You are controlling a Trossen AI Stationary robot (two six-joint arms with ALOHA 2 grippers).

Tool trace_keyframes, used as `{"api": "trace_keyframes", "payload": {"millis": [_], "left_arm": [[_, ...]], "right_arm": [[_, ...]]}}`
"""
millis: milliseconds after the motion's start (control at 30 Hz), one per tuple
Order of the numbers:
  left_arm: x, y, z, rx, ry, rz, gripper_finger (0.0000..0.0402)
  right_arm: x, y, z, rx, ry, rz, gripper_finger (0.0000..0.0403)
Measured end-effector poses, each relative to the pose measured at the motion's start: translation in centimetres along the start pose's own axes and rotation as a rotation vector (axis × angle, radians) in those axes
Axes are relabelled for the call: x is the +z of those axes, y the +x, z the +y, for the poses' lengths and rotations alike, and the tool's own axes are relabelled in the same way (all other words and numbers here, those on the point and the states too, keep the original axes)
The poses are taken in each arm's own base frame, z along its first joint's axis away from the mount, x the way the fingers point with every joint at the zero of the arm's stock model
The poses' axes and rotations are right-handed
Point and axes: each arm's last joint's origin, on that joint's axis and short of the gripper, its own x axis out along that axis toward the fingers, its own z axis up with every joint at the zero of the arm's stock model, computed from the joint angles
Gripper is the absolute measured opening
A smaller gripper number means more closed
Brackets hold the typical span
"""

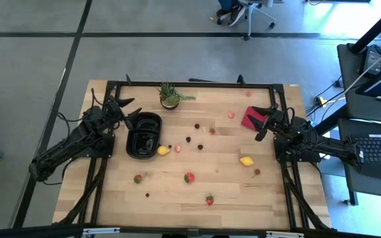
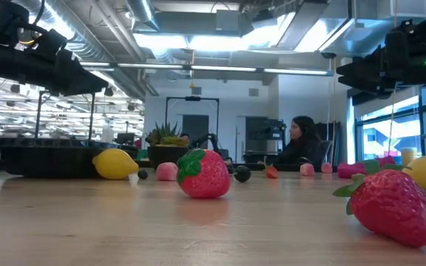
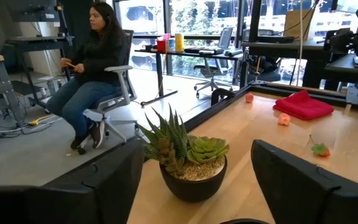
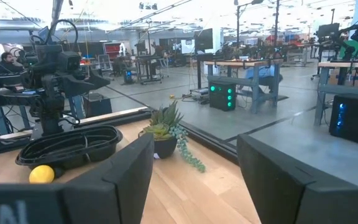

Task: Pick and placing Produce into tupperware
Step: Put the red strawberry into the black container

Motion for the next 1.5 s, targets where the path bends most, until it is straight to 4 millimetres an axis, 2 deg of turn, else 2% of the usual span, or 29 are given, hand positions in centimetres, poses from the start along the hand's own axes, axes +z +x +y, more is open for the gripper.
{"api": "trace_keyframes", "payload": {"millis": [300,500,600,833,933,1033,1233,1367,1500], "left_arm": [[0.0,0.0,0.0,0.001,-0.007,0.000,0.0294],[0.2,0.0,-0.3,-0.110,0.000,-0.019,0.0299],[0.6,-0.1,-0.6,-0.226,0.006,-0.069,0.0298],[3.1,-1.3,-2.3,-0.721,0.022,-0.318,0.0288],[3.5,-1.5,-2.7,-0.782,0.037,-0.343,0.0285],[4.9,-1.9,-3.0,-0.785,0.068,-0.348,0.0283],[8.0,-1.8,-3.2,-0.670,0.093,-0.165,0.0282],[9.4,-0.8,-3.8,-0.630,0.075,-0.037,0.0279],[10.4,0.9,-5.2,-0.677,0.120,0.104,0.0278]], "right_arm": [[-0.1,0.0,0.0,0.000,-0.003,0.005,0.0232],[-0.3,0.0,0.0,-0.001,-0.011,0.026,0.0232],[-0.3,0.0,0.0,-0.001,-0.011,0.025,0.0232],[-0.2,0.0,0.0,-0.001,-0.014,0.020,0.0232],[-0.2,0.0,0.0,-0.001,-0.013,0.017,0.0232],[0.1,0.0,0.0,0.000,-0.005,-0.009,0.0232],[0.7,0.0,0.0,0.003,0.008,-0.068,0.0232],[0.7,0.0,0.0,0.002,-0.007,-0.075,0.0232],[0.7,0.0,0.0,0.002,-0.008,-0.074,0.0232]]}}
